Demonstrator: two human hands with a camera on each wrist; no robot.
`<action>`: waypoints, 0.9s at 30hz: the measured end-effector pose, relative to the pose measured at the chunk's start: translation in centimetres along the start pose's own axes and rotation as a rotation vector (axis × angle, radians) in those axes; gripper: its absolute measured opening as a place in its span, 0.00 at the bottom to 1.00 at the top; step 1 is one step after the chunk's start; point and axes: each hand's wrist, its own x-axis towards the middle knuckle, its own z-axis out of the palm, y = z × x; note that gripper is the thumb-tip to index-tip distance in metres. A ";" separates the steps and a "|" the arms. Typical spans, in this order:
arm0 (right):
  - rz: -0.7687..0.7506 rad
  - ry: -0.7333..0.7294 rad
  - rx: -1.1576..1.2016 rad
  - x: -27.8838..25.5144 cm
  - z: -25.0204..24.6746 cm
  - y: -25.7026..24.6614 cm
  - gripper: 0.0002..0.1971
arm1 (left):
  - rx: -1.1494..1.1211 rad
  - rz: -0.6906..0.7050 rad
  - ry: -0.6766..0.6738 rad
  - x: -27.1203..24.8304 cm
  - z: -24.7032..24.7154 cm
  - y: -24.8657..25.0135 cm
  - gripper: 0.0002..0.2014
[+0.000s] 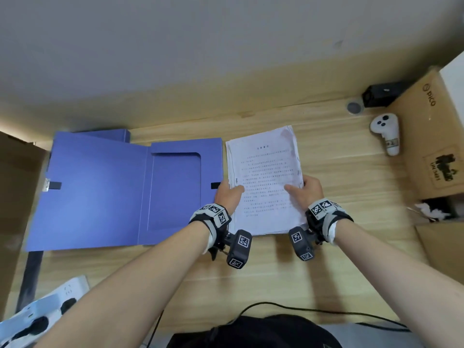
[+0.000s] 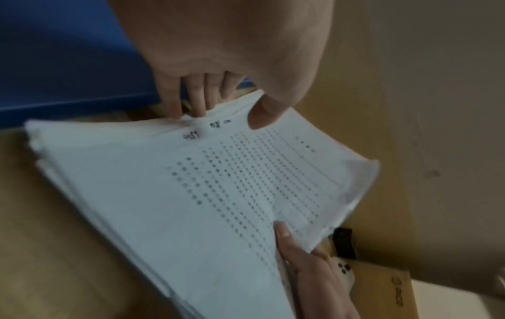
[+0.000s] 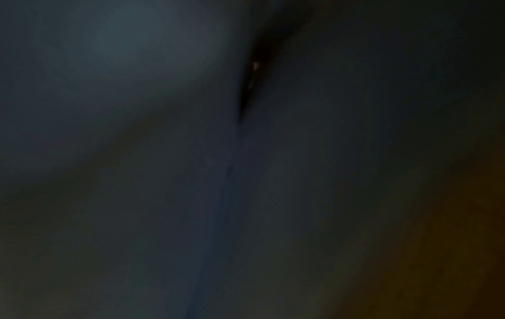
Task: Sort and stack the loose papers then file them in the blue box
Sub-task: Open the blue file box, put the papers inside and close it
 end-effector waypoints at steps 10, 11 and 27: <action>-0.130 -0.145 0.236 -4.7 1.2 -7.8 0.11 | -0.440 0.074 -0.059 -2.4 -6.7 1.5 0.16; -0.121 -0.183 0.266 -5.2 2.0 -8.6 0.14 | -0.465 0.080 -0.073 -2.7 -7.3 1.5 0.13; -0.209 -0.326 0.105 -7.3 20.5 -11.2 0.19 | -0.286 0.080 0.051 -1.7 -22.7 -8.4 0.17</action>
